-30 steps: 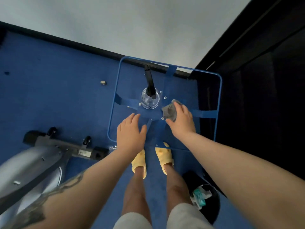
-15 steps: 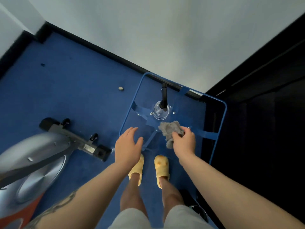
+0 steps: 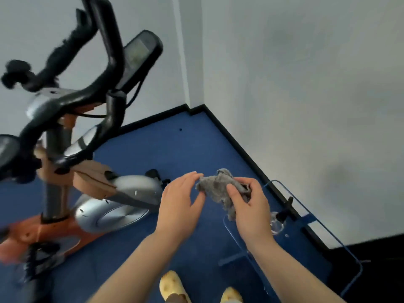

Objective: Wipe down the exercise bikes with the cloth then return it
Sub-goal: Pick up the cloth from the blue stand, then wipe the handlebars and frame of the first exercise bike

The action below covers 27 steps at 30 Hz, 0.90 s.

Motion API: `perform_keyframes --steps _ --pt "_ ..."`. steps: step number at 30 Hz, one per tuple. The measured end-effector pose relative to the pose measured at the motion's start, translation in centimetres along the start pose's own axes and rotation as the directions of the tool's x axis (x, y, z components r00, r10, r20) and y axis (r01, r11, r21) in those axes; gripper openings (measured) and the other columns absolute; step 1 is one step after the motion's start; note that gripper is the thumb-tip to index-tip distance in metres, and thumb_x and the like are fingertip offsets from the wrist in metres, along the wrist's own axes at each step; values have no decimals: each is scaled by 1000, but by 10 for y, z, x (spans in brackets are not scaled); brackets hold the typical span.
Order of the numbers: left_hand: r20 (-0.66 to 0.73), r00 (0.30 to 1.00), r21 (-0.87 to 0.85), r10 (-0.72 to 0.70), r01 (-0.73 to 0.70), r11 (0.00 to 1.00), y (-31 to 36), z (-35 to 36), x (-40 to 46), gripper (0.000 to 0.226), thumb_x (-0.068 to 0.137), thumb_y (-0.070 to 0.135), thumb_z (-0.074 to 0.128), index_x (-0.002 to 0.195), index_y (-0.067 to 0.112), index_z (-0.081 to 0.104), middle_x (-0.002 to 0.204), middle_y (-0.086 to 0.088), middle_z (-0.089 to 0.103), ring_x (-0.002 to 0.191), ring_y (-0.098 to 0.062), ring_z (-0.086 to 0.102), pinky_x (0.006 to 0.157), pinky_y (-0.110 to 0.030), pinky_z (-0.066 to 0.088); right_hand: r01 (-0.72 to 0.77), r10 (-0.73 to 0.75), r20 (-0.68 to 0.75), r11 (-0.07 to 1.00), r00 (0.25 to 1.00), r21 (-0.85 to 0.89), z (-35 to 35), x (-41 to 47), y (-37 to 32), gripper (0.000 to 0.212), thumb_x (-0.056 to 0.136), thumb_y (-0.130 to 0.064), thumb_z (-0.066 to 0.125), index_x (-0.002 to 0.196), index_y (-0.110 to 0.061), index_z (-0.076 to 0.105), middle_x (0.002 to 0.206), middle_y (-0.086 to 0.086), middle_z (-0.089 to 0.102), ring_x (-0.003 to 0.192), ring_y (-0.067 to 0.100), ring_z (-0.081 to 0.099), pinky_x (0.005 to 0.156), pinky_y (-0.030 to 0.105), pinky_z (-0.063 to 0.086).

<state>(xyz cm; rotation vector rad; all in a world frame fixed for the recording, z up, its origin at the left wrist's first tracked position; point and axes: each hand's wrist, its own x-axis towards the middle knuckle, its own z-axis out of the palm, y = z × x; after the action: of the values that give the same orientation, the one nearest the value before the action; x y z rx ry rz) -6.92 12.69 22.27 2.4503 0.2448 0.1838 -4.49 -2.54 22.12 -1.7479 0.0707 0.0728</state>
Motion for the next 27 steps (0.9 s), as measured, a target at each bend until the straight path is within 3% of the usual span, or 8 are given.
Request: perform_keyframes --steps 2,5,8,11,15,17,22,27 --pt "-98 995 11 -6 7 1000 -6 -33 -9 36 90 31 59 126 24 58 134 7 58 127 -13 50 107 -38 37 105 -105 49 994 993 -4 22 -6 -22 6 91 -29 60 96 -32 57 89 -15 66 78 2 63 61 15 50" --pt "-215 976 0 -34 35 999 -22 -79 -25 37 90 33 57 126 29 56 135 10 55 128 -11 47 109 -35 34 163 -165 103 986 981 26 56 -16 -48 3 91 -31 59 94 -32 58 87 -23 64 75 -3 62 58 8 46" --pt "-296 953 -11 -63 62 998 -48 -120 -45 40 89 33 55 129 35 53 136 17 51 128 -6 42 107 -26 29 156 -166 169 985 972 70 94 -28 -69 3 89 -35 61 89 -32 61 84 -20 67 75 -1 64 57 9 47" --pt "-349 933 -53 -88 74 996 -80 -158 -66 40 88 31 58 127 38 53 129 22 52 122 -3 47 105 -28 36 100 -130 216 985 968 144 137 -48 -88 8 83 -39 66 87 -34 63 83 -17 69 74 2 66 56 14 50" --pt "-372 925 -41 -74 64 997 -128 -215 -86 38 89 29 60 125 40 54 128 25 53 126 -1 43 107 -31 35 -13 -70 268 955 961 295 192 -82 -109 39 61 -43 79 94 -30 65 87 -11 73 76 7 71 55 18 54" --pt "-399 913 -47 -83 70 996 -154 -244 -90 36 88 32 56 123 40 55 127 23 56 125 -4 46 106 -35 38 2 -94 290 953 952 303 218 -94 -120 42 56 -40 82 95 -32 67 90 -9 74 79 9 72 57 18 55" --pt "-424 898 -117 -121 78 990 -210 -296 -96 27 88 35 50 110 51 53 111 30 58 108 -2 53 96 -41 44 246 -283 234 953 930 176 270 -100 -144 31 76 -18 77 98 -37 67 93 -16 71 84 1 67 63 13 53" --pt "-373 912 -253 -169 76 964 -233 -310 -73 52 89 21 57 99 71 46 106 43 54 103 8 50 80 -16 38 471 -448 219 880 867 -61 304 -82 -169 36 80 -18 74 112 -31 64 102 -19 67 97 -3 61 78 11 51"
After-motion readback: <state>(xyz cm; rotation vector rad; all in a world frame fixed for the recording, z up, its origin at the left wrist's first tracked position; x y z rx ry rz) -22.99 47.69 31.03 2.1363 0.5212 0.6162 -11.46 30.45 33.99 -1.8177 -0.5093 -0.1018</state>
